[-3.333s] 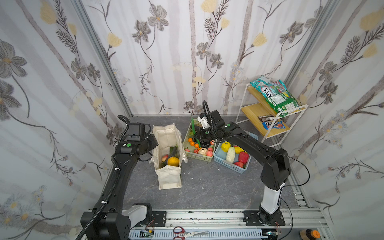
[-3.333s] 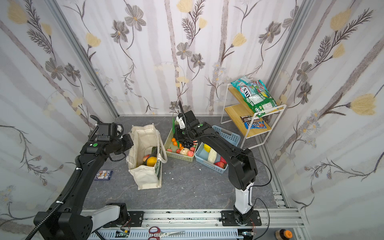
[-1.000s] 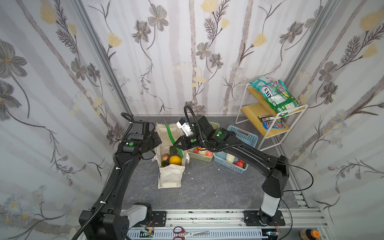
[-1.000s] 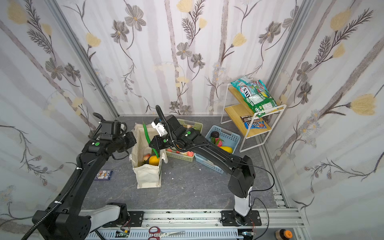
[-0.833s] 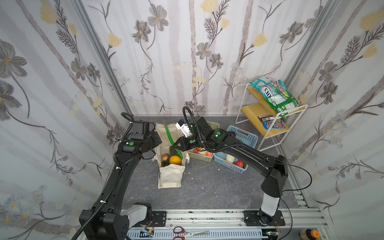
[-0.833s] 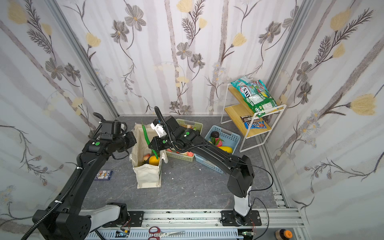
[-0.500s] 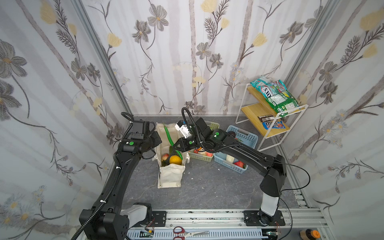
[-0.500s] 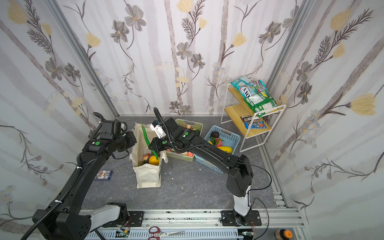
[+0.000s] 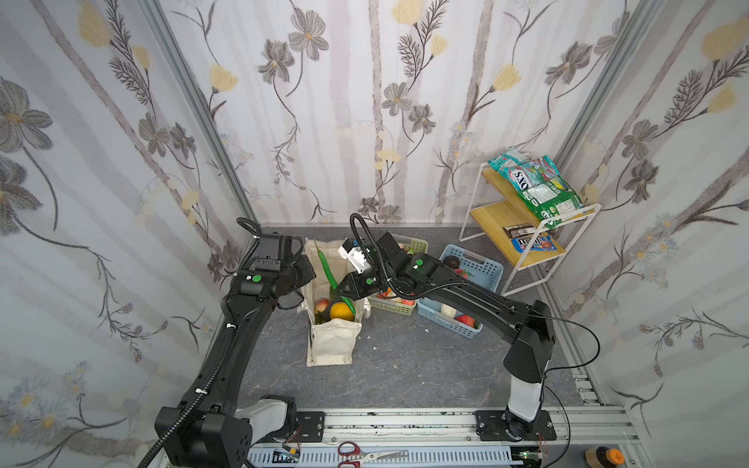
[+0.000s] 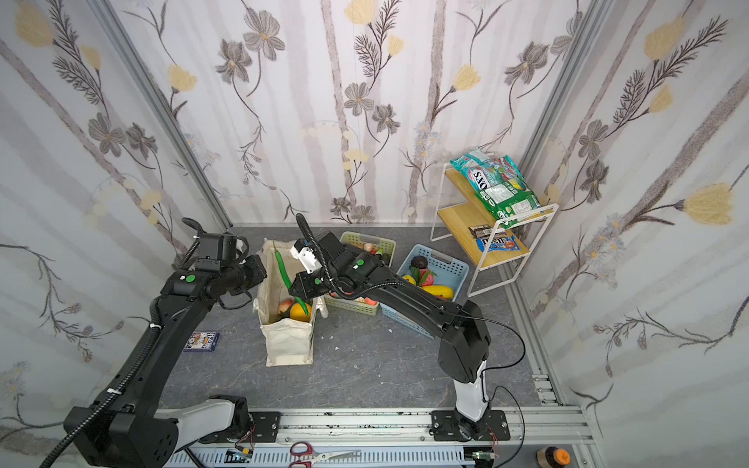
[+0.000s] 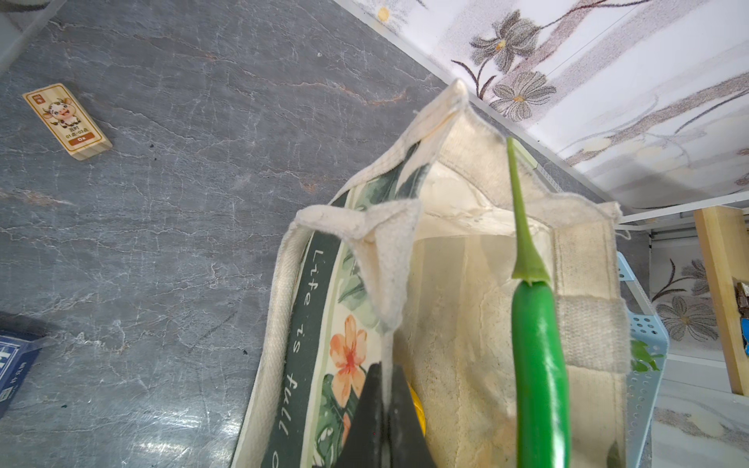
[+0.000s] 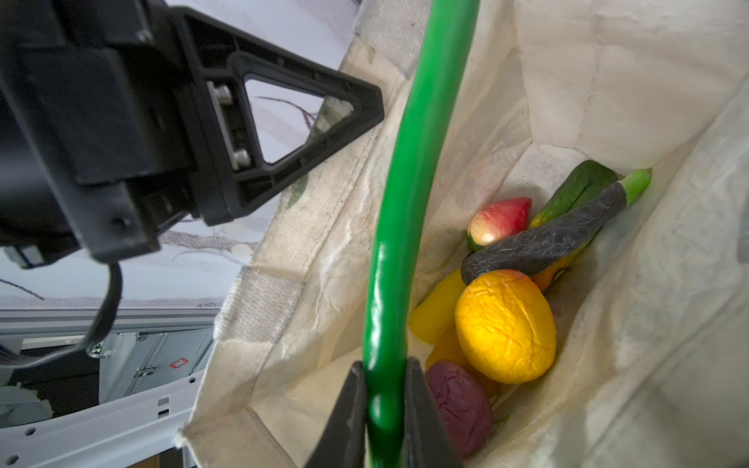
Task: Place the food into the grocery bag and tie it
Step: 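Lower the green chili into the bag held by the left gripper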
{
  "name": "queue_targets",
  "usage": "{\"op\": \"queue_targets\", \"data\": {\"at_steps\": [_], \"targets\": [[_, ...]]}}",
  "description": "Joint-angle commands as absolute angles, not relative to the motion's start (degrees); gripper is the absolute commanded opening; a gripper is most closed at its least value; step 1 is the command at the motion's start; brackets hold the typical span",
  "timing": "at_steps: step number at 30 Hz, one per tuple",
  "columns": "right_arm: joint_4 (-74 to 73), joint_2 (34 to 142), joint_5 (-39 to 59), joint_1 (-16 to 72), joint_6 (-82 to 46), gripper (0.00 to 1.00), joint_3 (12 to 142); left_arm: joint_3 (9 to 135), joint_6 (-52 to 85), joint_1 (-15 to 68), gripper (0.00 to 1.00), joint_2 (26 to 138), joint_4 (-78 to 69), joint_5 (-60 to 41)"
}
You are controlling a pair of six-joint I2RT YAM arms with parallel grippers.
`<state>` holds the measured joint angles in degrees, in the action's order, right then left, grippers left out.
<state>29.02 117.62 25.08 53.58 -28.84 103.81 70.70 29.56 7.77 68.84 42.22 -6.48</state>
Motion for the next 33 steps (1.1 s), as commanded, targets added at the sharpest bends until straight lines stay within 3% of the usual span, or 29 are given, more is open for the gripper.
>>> {"op": "queue_targets", "data": {"at_steps": [1,33], "targets": [[29.19,118.12,25.01,53.79,-28.15,0.16,103.8,71.41,29.53,7.8,0.0,68.91,40.6,-6.09],[33.22,122.46,24.17,54.14,-27.68,0.18,104.36,71.9,28.18,8.78,0.0,69.43,39.24,-8.35]]}}
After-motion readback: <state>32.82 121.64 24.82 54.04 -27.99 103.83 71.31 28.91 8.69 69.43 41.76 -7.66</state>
